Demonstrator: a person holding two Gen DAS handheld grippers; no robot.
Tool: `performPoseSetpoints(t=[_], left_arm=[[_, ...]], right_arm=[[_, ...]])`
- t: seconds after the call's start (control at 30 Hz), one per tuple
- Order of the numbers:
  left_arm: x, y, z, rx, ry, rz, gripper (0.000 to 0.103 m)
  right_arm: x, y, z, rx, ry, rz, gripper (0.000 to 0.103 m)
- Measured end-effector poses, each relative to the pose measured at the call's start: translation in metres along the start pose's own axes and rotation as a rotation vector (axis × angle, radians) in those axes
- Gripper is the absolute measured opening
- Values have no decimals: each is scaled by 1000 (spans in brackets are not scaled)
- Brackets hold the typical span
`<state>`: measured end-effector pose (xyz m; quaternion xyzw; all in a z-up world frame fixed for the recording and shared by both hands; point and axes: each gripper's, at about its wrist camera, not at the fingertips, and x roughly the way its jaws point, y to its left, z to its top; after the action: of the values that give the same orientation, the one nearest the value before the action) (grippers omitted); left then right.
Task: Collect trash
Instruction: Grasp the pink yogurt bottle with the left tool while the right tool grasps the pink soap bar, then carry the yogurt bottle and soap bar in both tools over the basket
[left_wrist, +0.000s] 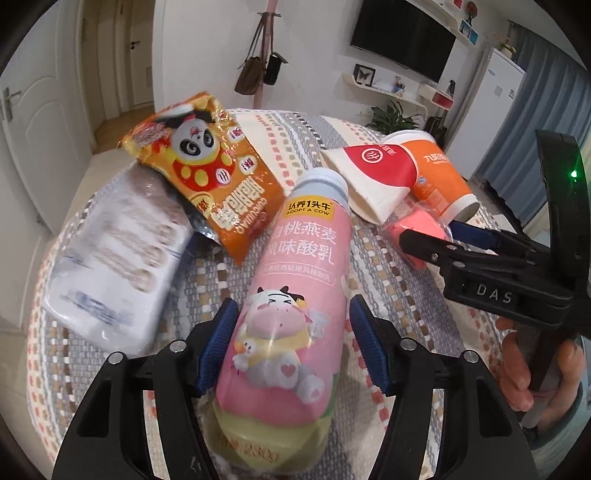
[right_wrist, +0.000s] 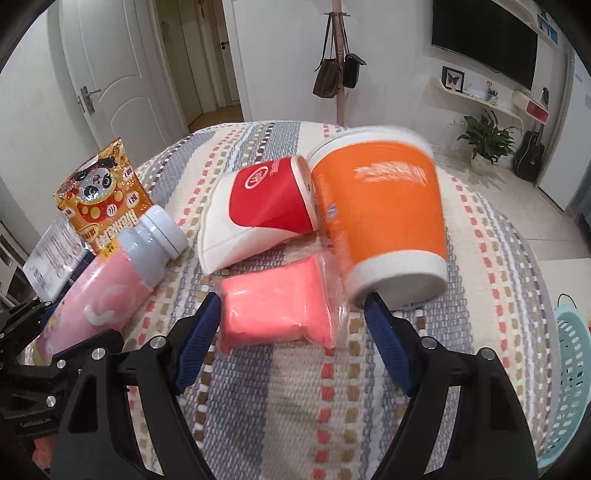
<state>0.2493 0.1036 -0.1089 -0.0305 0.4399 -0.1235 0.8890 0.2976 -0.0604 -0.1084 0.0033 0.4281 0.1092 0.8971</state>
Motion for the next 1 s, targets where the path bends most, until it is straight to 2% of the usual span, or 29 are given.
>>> performPoseSetpoints(t=[0.13,0.17,0.23,0.3,0.57,0.77,1.0], left_arm=[[0,-4,-2,-1,-15,-1,53],[-1,-5,-3,-2,-17,-3,52],[-1,-7,-5,-1,-23,-1,50],[-3,-10,-6,2,-29,5,50],[-21,-18,-12,-35,-77,-54,47],[-48,-38,-7,-28,-143,-98,47],[-75,-87,1,35,-218,-171,47]], right_arm=[[-2,-1,-1,-5,-12,12,71],[-3,-1,-2,-6,-14,11,69],[-5,1,-3,-13,-18,13,56],[-5,2,-5,-23,-14,14,54],[-28,-6,-12,-8,-66,26,52],[-80,-24,-19,26,-165,10,52],[-138,-62,-33,91,-253,-35,52]])
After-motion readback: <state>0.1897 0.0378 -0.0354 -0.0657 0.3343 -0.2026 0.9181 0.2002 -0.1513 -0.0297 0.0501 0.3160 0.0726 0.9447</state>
